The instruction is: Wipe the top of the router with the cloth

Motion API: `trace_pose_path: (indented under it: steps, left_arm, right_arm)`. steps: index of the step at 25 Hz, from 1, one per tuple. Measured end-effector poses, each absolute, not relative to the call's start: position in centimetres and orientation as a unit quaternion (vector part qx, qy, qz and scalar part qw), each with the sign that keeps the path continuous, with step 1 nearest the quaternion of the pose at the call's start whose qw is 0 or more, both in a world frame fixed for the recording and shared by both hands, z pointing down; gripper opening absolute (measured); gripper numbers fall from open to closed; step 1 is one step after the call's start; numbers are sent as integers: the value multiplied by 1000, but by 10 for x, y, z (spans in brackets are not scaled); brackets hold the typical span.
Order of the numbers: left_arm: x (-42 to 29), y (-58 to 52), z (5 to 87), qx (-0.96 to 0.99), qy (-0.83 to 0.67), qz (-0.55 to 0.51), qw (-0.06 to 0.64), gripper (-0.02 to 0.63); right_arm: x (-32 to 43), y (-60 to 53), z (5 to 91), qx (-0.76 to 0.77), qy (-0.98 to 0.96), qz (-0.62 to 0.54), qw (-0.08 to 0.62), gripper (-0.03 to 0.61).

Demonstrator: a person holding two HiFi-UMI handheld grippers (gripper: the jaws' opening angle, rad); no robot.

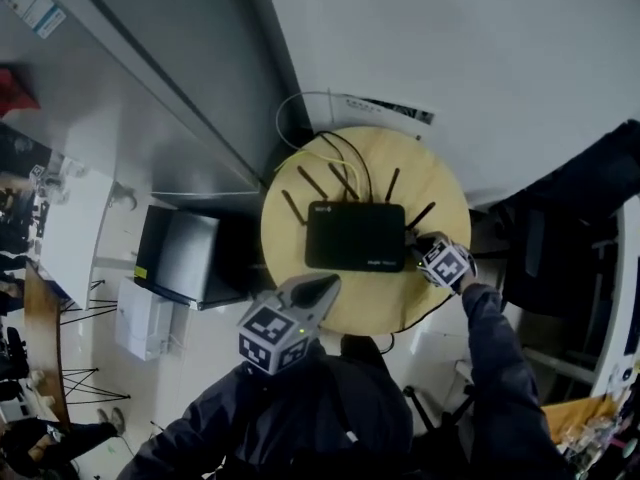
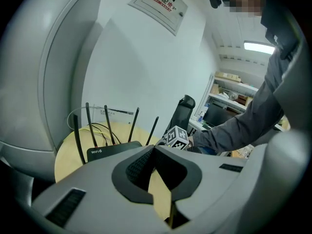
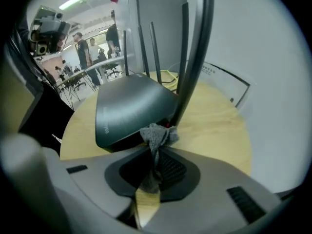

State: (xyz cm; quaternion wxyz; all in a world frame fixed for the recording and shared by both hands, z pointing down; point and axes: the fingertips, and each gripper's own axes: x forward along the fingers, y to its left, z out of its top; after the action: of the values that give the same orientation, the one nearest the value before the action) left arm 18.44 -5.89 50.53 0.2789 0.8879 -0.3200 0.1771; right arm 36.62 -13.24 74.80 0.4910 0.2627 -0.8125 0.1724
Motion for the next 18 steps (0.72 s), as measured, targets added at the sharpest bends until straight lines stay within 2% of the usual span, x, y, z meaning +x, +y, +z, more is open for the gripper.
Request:
trace_pose_path:
  steps: [9, 18]
  left_arm:
    - [173, -49, 503, 873, -363, 165, 282, 2]
    - [183, -35, 500, 875, -361, 160, 281, 2]
  right_arm:
    - [362, -130, 763, 174, -793, 63, 580, 71]
    - [348, -69, 754, 99, -788, -6, 608, 71]
